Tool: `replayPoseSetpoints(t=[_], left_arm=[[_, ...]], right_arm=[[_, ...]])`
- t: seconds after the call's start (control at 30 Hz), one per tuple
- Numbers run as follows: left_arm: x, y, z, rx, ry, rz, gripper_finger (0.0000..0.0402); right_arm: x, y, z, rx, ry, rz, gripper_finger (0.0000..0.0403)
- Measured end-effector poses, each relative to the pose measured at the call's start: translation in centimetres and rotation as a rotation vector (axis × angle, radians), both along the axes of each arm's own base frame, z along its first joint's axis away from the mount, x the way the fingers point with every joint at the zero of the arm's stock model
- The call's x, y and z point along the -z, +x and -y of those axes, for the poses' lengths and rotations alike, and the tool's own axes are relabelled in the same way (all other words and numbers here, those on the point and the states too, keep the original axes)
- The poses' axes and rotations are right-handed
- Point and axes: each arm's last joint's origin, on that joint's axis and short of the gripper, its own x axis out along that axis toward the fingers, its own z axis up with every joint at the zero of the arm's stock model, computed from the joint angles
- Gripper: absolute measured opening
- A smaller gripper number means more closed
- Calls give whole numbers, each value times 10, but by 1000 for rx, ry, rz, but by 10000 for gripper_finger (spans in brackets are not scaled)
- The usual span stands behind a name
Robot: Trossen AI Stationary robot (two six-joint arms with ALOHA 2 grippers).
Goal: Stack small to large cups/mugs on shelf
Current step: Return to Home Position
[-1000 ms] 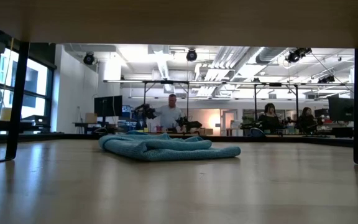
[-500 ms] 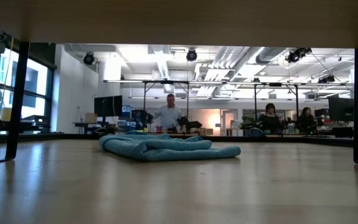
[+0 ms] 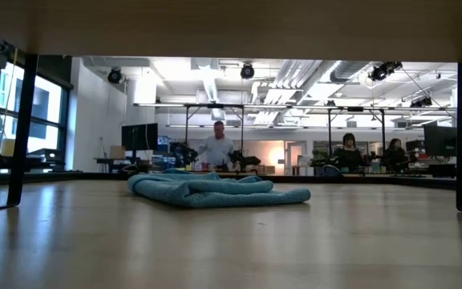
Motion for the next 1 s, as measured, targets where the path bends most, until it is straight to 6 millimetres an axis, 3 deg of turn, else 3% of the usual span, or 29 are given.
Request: replayPoseSetpoints(t=[0.2,0.37,0.57,0.77,1.0], left_arm=[[-3,1,2,-12,-63,22,92],[-8,2,8,87,114,-4,92],[-24,0,14,390,325,27,92],[-43,-8,-4,589,407,181,92],[-23,-12,-15,667,354,282,92]], right_arm=[[4,1,0,0,7,-37,135],[6,1,0,-1,11,-61,135],[6,1,0,-1,12,-65,135],[6,1,0,-1,14,-66,135],[7,2,0,-8,41,-70,135]])
